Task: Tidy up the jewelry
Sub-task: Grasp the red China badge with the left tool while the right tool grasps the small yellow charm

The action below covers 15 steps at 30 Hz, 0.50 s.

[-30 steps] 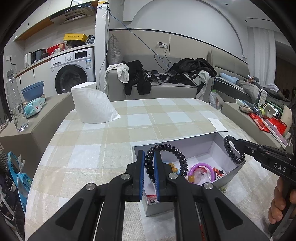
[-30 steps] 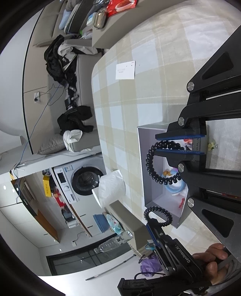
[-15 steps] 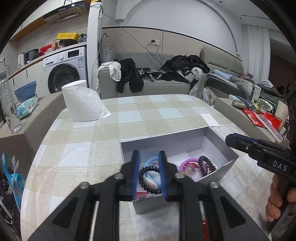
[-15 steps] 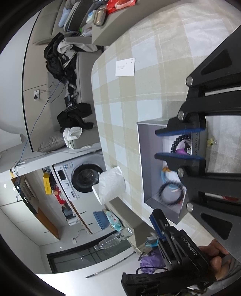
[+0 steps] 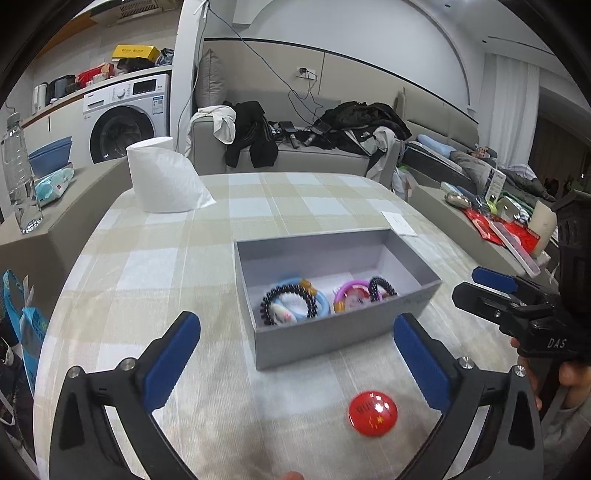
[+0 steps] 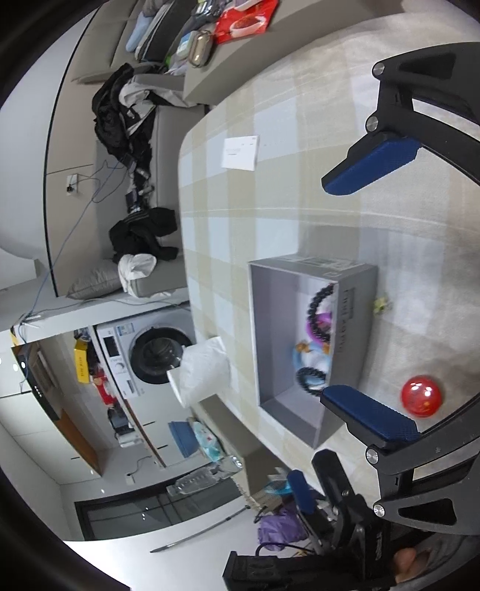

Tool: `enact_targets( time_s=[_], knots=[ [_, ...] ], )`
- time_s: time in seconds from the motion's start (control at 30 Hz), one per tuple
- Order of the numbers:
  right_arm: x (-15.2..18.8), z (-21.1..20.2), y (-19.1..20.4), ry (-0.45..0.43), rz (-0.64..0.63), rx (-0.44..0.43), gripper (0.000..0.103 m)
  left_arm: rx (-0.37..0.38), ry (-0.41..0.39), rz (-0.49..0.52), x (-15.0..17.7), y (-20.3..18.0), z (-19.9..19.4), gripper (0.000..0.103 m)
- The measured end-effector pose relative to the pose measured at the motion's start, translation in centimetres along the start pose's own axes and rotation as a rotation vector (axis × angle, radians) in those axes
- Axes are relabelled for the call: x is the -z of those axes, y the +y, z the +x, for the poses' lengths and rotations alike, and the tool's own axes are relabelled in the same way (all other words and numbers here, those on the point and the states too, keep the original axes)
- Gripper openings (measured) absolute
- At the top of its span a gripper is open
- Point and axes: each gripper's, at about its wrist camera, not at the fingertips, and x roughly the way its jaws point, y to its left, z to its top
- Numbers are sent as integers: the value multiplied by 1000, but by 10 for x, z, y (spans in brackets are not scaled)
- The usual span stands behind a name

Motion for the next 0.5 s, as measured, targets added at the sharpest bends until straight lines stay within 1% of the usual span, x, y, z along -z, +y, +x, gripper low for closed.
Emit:
enact_targets(
  time_s=[0.1,0.17,0.23,0.33,0.43,0.5],
  knots=[
    [9,-1,1,27,-4,-9,103,2,45,40,11,-9,1,102],
    [17,0,2,51,-10,-14,103,17,82,81,19,-16,5,102],
    [26,4,3,82,-16,-21,103,34,122,125,28,-25,12,102],
    [37,8,5,120,-27,-20,103,36,173,171,35,-34,23,102],
    [43,8,7,133,-39,-20,103,67,201,176,38,-36,26,102],
    [43,6,6,127,-38,-22,103,80,210,173,38,-35,26,99]
  ],
)
